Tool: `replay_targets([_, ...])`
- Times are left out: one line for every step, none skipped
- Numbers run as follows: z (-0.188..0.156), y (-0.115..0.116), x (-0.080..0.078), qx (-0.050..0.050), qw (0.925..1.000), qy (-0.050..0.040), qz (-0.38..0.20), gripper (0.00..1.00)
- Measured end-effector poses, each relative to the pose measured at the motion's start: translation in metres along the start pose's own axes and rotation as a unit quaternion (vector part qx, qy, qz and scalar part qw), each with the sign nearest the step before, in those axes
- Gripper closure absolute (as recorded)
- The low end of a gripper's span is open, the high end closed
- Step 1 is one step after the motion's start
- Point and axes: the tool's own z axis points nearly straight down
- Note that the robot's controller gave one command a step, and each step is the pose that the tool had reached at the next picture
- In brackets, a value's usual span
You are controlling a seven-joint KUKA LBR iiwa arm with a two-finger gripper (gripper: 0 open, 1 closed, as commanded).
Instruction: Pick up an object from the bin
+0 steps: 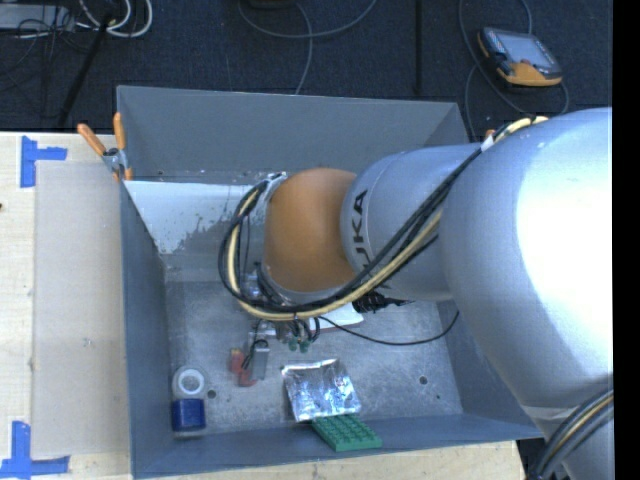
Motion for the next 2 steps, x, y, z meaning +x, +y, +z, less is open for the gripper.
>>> replay_targets([0.005, -0.037, 0.044, 0.003, 0.9886, 0.005, -0.15, 0.0])
replay_targets([0.002, 0.013, 0.084, 0.001, 0.9553, -0.0032, -0.296, 0.0])
